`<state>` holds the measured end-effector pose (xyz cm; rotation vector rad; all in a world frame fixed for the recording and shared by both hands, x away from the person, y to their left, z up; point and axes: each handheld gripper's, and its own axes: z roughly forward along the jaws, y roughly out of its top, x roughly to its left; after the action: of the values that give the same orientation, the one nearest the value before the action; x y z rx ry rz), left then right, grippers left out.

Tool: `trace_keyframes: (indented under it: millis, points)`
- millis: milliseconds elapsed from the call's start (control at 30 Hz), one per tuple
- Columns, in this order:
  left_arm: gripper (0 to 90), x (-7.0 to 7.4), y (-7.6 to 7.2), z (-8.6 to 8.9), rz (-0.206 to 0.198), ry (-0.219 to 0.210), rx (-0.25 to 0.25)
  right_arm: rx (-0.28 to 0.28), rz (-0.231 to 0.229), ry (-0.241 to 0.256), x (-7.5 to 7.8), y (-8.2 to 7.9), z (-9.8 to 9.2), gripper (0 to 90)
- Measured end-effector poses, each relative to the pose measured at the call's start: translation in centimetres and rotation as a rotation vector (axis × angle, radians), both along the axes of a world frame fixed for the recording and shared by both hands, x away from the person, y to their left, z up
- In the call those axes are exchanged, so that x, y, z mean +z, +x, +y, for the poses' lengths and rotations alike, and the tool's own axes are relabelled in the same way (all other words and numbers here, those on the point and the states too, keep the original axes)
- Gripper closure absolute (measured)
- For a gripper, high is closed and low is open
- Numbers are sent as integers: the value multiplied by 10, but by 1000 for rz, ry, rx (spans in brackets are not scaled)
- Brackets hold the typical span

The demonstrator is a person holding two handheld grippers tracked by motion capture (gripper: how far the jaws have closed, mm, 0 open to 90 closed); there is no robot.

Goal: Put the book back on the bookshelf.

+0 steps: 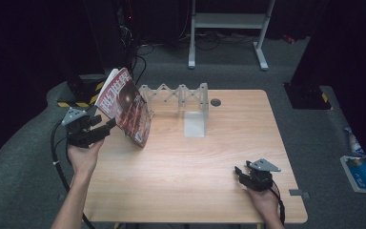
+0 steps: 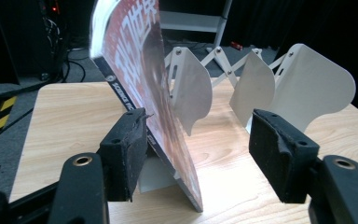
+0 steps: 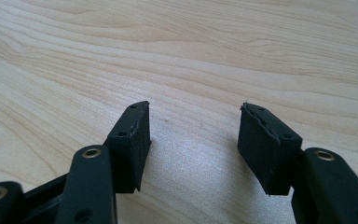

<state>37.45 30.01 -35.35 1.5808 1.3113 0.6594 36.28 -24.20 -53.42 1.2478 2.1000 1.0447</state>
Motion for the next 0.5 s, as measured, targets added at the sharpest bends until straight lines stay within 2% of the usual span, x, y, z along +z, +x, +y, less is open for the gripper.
trace_keyframes:
  millis: [400, 500]
  points:
    - [366, -4, -9, -5, -9, -24, -26, 1, 1, 1, 0, 0, 0, 437]
    - [362, -6, -12, -7, 2, -32, -39, 1, 0, 2, 0, 0, 0, 437]
